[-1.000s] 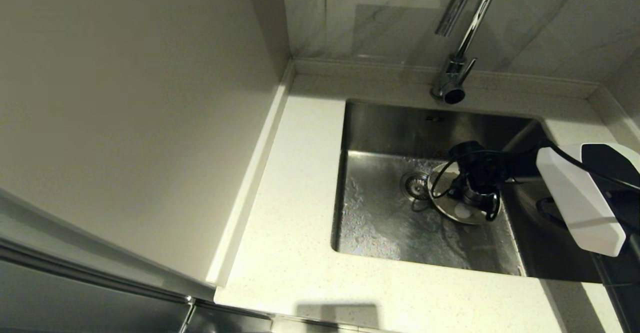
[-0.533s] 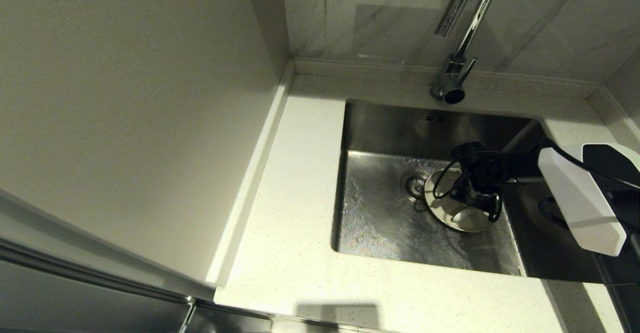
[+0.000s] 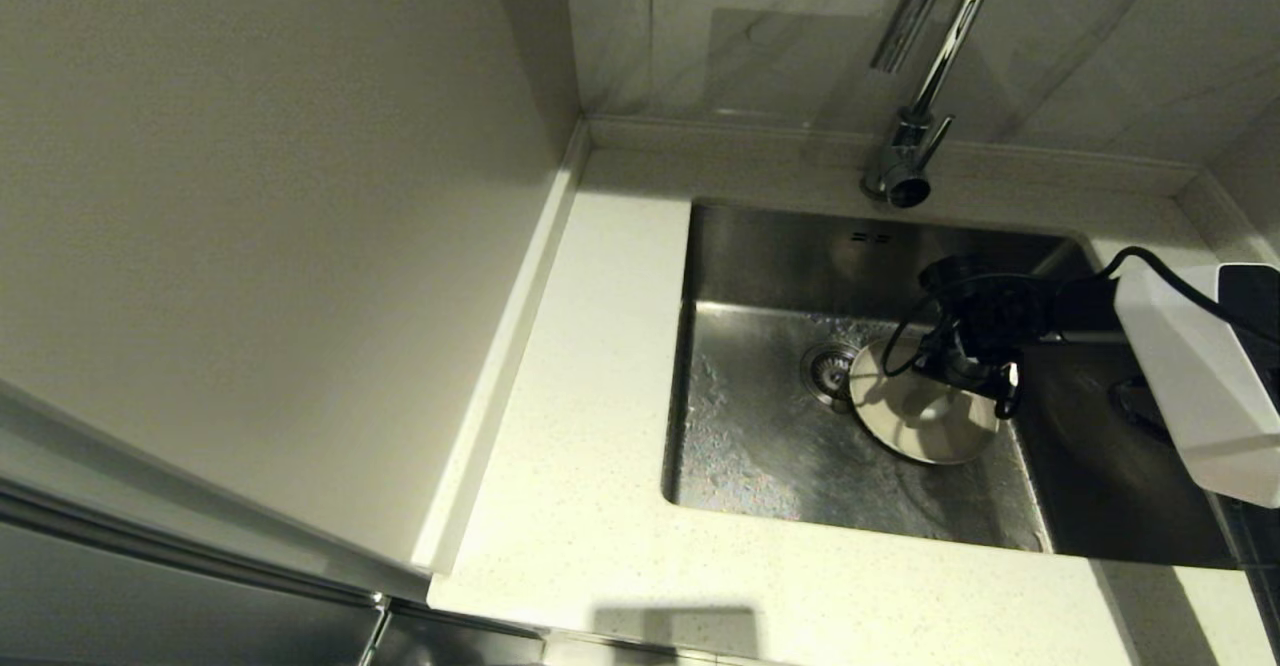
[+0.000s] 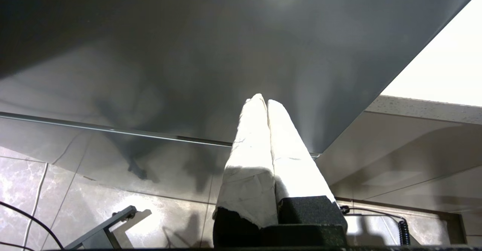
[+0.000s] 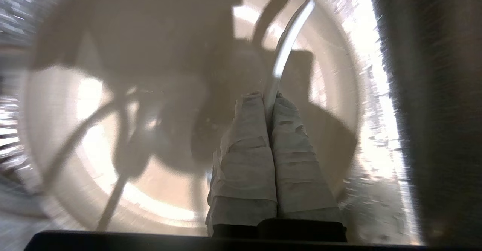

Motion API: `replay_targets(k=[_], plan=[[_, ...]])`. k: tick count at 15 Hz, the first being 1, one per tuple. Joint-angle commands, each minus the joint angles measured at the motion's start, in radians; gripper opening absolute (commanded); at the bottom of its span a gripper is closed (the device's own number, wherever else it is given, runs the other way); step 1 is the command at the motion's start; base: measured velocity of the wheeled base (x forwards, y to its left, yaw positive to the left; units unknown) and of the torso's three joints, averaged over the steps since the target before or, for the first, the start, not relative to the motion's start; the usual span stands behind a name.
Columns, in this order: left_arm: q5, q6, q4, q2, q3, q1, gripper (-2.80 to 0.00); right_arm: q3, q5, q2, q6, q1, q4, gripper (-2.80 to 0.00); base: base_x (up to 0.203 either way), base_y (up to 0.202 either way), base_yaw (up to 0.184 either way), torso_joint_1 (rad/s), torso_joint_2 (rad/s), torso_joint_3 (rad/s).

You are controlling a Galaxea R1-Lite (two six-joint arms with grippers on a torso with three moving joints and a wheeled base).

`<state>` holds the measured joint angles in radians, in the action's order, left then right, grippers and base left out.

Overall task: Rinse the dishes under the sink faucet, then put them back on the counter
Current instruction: Put a spoon back to the table from the sink

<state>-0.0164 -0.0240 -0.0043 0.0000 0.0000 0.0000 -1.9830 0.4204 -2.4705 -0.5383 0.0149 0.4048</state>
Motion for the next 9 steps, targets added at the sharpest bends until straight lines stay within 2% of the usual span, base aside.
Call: replay_targets(k=[1,5,9], plan=[[0.000,-0.001,0.000,-0.003,0.000,0.000,-2.80,0.001,0.004,0.084,0.002,0.004,0.032,-2.80,0.000,0.000,0.000,0.000,0.00,0.000],[0.000,-0.001,0.000,-0.003,0.000,0.000,-2.80,0.013,0.029,0.259,0.087,0.021,0.069,-2.80,0.000,0.000,0.000,0.000,0.00,0.000],[0.000,-0.001,0.000,-0.003,0.000,0.000,-2.80,0.271,0.069,0.337,0.098,0.072,0.082,-2.80,0.000,0.000,0.000,0.000,0.00,0.000]])
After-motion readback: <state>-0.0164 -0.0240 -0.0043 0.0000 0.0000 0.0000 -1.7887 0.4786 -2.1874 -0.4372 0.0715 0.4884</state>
